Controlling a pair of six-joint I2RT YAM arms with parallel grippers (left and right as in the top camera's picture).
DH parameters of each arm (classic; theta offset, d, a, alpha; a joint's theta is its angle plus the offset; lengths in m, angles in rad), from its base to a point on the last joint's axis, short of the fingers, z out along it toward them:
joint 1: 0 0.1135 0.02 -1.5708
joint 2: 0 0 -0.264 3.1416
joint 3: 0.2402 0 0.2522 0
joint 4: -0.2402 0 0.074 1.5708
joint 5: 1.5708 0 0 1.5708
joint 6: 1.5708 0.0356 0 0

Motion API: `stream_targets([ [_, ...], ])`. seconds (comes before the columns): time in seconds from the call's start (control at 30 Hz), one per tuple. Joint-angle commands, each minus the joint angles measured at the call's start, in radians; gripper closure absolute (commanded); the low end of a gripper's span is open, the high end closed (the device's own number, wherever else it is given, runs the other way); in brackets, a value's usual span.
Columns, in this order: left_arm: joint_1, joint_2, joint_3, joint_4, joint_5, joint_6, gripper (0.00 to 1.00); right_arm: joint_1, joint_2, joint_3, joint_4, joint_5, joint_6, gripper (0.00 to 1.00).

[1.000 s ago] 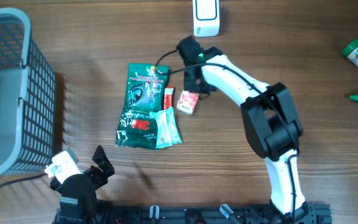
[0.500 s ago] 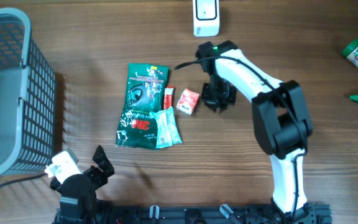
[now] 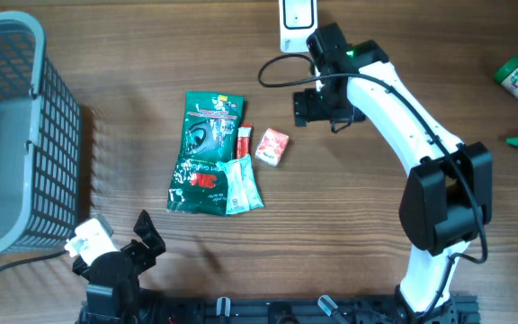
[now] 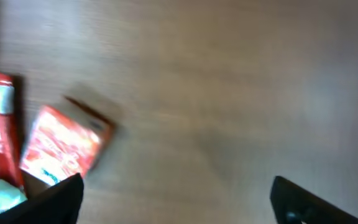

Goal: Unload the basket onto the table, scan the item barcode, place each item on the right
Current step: 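Grasp the Kleenex pack with the right gripper and lift it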

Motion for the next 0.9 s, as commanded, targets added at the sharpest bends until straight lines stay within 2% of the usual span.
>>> stream_targets([
  [0.0, 0.005, -0.007, -0.005, 0.002, -0.013, -0.010, 0.00, 0.003, 0.002, -0.039, 0.079, -0.111, -0.197, 0.02],
  [0.1, 0.005, -0.007, -0.005, 0.002, -0.013, -0.010, 0.00, 0.003, 0.003, -0.066, 0.132, -0.172, -0.213, 0.06],
  [0.17, 0.005, -0.007, -0.005, 0.002, -0.013, -0.010, 0.00, 0.003, 0.003, -0.080, 0.160, -0.221, -0.308, 0.21],
  [0.2, 0.005, -0.007, -0.005, 0.002, -0.013, -0.010, 0.00, 0.003, 0.003, -0.087, 0.169, -0.270, -0.381, 0.25],
  [0.33, 0.005, -0.007, -0.005, 0.002, -0.013, -0.010, 0.00, 0.003, 0.003, -0.108, 0.171, -0.480, -0.585, 0.25],
  [0.4, 0.005, -0.007, -0.005, 0.002, -0.013, -0.010, 0.00, 0.004, 0.003, -0.113, 0.175, -0.512, -0.656, 0.25],
  [0.5, 0.005, -0.007, -0.005, 0.002, -0.013, -0.010, 0.00, 0.003, 0.018, -0.113, 0.205, -0.500, -0.670, 0.25],
  [0.6, 0.005, -0.007, -0.005, 0.002, -0.013, -0.010, 0.00, 0.003, 0.053, -0.113, 0.232, -0.502, -0.666, 0.19],
  [0.7, 0.005, -0.007, -0.005, 0.002, -0.013, -0.010, 0.00, 0.008, 0.108, -0.113, 0.217, -0.539, -0.668, 0.18],
  [0.87, 0.005, -0.007, -0.005, 0.002, -0.013, -0.010, 0.00, 0.012, 0.199, -0.113, 0.189, -0.546, -0.706, 0.21],
])
